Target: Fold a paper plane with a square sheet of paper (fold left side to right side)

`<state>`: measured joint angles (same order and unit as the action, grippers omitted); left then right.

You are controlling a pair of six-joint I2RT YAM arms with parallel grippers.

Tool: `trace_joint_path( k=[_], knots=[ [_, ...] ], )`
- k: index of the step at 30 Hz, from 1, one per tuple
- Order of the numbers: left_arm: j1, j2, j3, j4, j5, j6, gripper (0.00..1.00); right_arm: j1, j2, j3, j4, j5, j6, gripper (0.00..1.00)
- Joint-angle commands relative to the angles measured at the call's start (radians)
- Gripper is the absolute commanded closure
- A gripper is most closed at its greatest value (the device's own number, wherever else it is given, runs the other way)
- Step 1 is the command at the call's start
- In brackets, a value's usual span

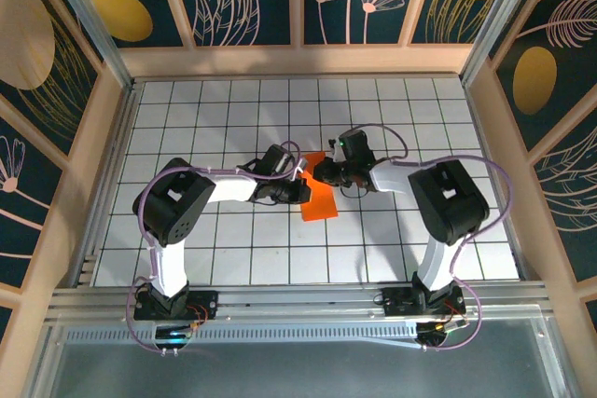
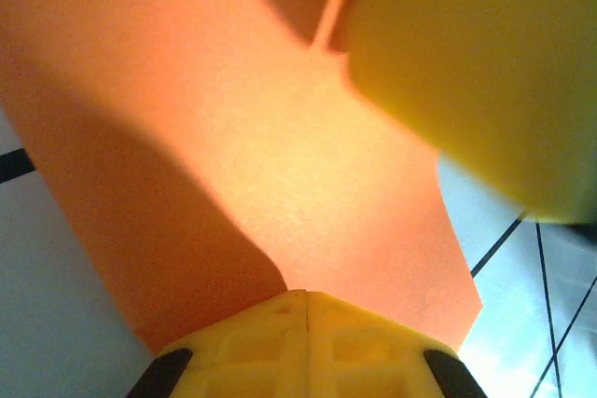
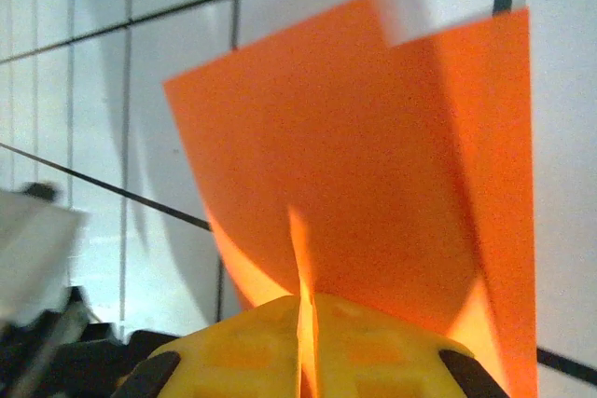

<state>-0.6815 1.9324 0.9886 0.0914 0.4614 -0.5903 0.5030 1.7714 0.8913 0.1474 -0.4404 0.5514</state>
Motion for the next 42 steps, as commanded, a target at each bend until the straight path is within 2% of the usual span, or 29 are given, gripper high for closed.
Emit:
trace_joint_path(
  k=[1, 2, 6, 12, 22, 30, 36, 42],
  knots=[
    [-0.015, 0.025, -0.01, -0.064, -0.045, 0.019, 1.0, 0.001, -0.108, -0.013, -0.075, 0.034, -0.031, 0.97],
    [-0.015, 0.023, -0.01, -0.065, -0.044, 0.018, 1.0, 0.003, -0.13, -0.035, -0.084, 0.03, -0.027, 1.0],
    [-0.017, 0.012, -0.005, -0.073, -0.047, 0.017, 1.0, 0.032, -0.195, -0.13, -0.075, 0.034, 0.015, 1.0],
    [-0.02, 0.003, -0.004, -0.07, -0.047, 0.009, 1.0, 0.095, -0.15, -0.196, 0.01, 0.009, 0.081, 1.0],
    [-0.016, -0.019, 0.008, -0.023, -0.012, -0.033, 1.0, 0.105, -0.082, -0.218, 0.015, 0.043, 0.094, 1.0],
    [0.018, 0.007, 0.082, -0.008, 0.03, -0.041, 1.0, 0.106, -0.028, -0.22, -0.025, 0.062, 0.075, 1.0],
    [0.037, 0.07, 0.101, 0.001, 0.004, -0.015, 1.0, 0.103, -0.012, -0.195, -0.083, 0.096, 0.055, 1.0],
    [0.043, 0.07, 0.087, -0.001, -0.05, 0.01, 1.0, 0.095, -0.012, -0.189, -0.121, 0.118, 0.036, 1.0]
  ],
)
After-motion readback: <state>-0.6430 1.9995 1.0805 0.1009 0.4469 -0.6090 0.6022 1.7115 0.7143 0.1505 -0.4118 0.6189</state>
